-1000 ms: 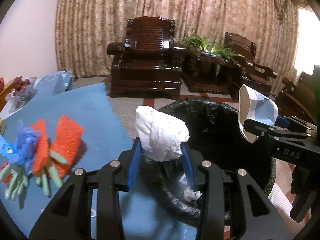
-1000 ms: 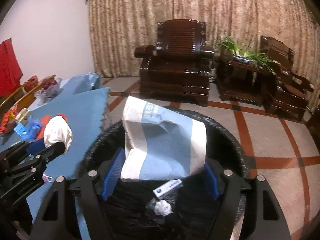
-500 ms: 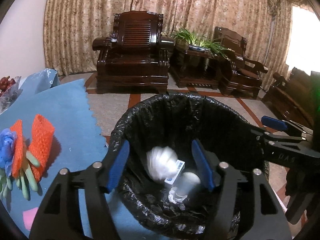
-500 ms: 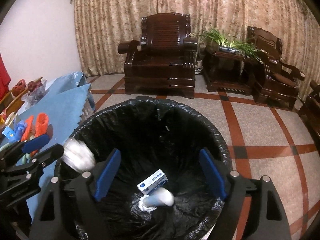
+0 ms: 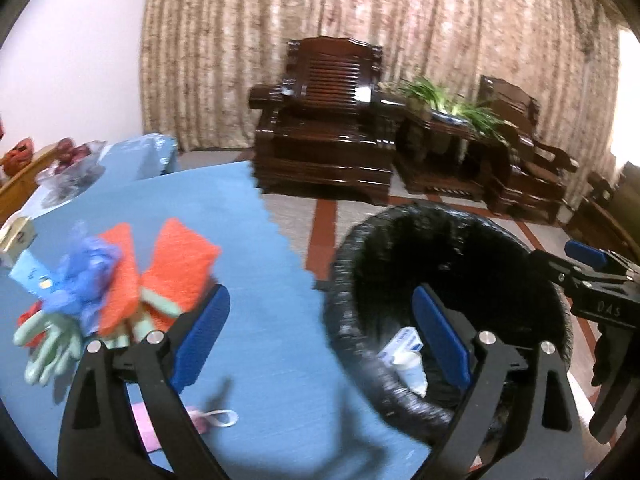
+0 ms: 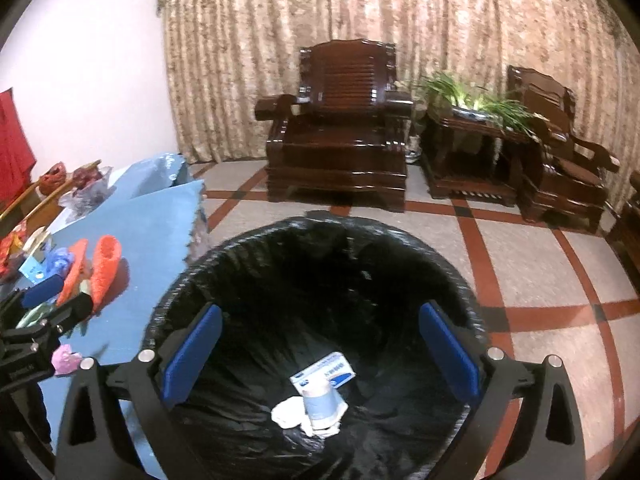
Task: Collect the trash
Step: 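Move both tools back to the table toward the pink mask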
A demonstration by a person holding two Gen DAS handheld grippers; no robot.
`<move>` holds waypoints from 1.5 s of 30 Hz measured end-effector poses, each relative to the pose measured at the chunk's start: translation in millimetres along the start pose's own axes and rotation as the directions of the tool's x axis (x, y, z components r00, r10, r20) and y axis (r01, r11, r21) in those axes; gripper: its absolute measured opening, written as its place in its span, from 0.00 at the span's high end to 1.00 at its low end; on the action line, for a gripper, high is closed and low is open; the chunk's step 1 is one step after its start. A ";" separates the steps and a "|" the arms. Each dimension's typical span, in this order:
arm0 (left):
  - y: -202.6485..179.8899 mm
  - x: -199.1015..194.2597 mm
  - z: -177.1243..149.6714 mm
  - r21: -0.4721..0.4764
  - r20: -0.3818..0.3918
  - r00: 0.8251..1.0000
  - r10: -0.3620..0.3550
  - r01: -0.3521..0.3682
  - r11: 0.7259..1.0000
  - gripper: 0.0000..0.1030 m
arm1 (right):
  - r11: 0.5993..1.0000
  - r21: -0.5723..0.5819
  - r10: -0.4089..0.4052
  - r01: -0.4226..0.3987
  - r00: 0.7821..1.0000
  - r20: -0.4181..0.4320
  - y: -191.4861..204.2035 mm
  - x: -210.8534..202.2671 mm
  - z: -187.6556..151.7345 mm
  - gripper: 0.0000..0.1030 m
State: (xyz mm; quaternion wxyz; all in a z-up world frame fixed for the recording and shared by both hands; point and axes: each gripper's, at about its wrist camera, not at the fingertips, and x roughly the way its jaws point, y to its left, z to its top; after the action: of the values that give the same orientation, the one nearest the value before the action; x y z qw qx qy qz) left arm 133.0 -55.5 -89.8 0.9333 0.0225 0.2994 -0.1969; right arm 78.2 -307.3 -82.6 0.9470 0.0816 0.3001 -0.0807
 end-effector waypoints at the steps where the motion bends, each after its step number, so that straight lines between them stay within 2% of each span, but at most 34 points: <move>1: 6.2 -4.0 -0.4 -0.010 0.002 1.000 0.011 -0.011 1.000 0.12 | 1.000 -0.008 0.011 -0.011 1.000 0.001 6.7 -0.4 0.2 0.06; 7: 48.3 -28.8 -5.5 -0.058 0.013 0.995 0.099 -0.098 0.994 0.12 | 0.995 -0.053 0.079 -0.079 0.997 0.001 43.8 1.2 5.4 0.06; 13: 91.4 -55.5 -12.3 -0.100 0.022 0.981 0.194 -0.190 0.977 0.12 | 0.981 -0.107 0.160 -0.159 0.987 0.001 88.2 3.0 8.9 0.06; 26: 165.3 -100.4 -47.4 -0.166 -0.015 0.936 0.352 -0.350 0.922 0.12 | 0.917 -0.209 0.338 -0.339 0.940 -0.040 186.1 7.1 -5.7 0.06; 30: 180.4 -105.9 -60.2 -0.192 -0.034 0.926 0.377 -0.376 0.906 0.12 | 0.898 -0.223 0.379 -0.380 0.924 -0.052 212.3 11.3 -20.0 0.06; 39: 206.4 -115.3 -79.1 -0.221 -0.048 0.907 0.417 -0.417 0.881 0.12 | 0.855 -0.241 0.446 -0.459 0.888 -0.109 259.0 21.5 -55.2 0.13; 45: 217.6 -119.1 -90.1 -0.230 -0.064 0.899 0.433 -0.435 0.870 0.12 | 0.844 -0.271 0.436 -0.463 0.886 -0.155 272.7 30.0 -73.6 0.18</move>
State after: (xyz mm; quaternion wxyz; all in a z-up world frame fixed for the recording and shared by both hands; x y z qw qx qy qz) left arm 77.8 201.5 -112.6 0.9478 -0.0223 0.3131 0.0552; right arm 116.5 -30.0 -130.5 0.9265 0.0081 0.3223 0.1939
